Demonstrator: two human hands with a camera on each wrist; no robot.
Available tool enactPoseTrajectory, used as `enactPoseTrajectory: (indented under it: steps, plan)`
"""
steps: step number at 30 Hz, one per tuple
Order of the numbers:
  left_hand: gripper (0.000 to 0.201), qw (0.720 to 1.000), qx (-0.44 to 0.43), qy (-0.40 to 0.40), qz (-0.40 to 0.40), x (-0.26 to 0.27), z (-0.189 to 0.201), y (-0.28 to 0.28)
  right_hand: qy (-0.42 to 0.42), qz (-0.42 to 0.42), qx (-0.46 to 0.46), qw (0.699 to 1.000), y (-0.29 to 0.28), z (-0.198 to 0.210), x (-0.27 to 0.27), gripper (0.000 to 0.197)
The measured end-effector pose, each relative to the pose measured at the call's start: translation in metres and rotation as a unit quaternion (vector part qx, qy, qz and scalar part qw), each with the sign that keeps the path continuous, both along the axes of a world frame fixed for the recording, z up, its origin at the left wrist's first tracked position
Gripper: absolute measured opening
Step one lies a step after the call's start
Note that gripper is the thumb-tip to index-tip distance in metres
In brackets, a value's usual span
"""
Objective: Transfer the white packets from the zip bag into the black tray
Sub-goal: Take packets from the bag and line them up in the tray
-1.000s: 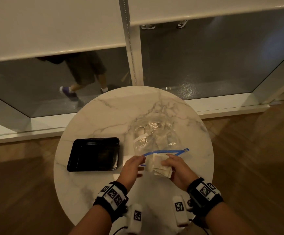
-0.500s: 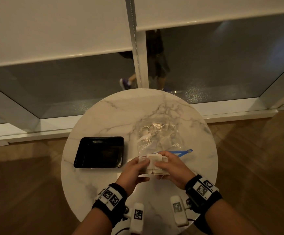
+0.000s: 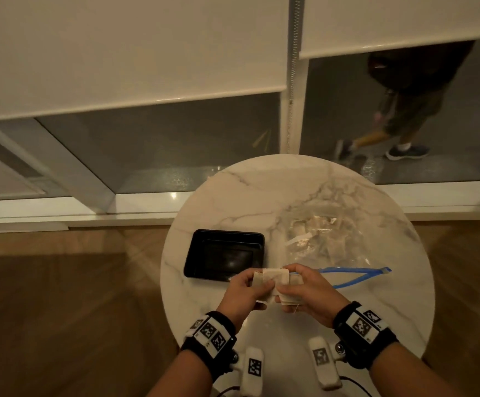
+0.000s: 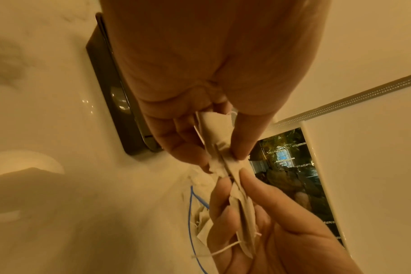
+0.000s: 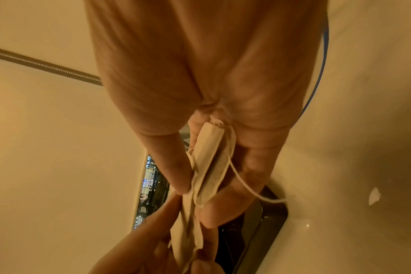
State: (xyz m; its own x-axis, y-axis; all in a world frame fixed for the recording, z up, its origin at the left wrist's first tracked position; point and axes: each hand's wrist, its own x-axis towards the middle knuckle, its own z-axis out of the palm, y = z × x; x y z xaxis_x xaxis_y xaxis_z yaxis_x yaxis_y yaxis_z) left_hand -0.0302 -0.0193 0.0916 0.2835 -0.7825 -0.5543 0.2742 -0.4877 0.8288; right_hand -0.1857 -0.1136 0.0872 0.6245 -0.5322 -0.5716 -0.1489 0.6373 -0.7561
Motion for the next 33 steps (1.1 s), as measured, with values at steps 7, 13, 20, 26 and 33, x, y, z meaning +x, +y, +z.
enactPoseTrajectory:
  steps: [7, 13, 20, 26, 33]
  plan:
    - [0.022, 0.999, -0.010, -0.006, 0.037, 0.043, -0.003, 0.021, 0.040, 0.037, -0.055, 0.997, 0.011, -0.001, 0.055, 0.039]
    - [0.019, 0.999, -0.016, -0.008, 0.034, 0.082, -0.012, 0.032, 0.070, 0.083, -0.137, 0.985, 0.021, -0.001, 0.098, 0.040]
    - [0.018, 0.998, 0.007, 0.000, 0.066, 0.117, -0.029, 0.042, 0.156, 0.100, -0.185, 0.965, 0.036, -0.012, 0.129, 0.038]
    - [0.018, 0.995, 0.020, 0.041, 0.086, 0.145, -0.040, 0.049, 0.174, 0.070, -0.163, 0.969, 0.042, -0.021, 0.146, 0.034]
    - [0.025, 0.997, 0.009, -0.001, 0.074, 0.158, -0.054, 0.055, 0.172, 0.035, -0.164, 0.971, 0.050, -0.031, 0.163, 0.027]
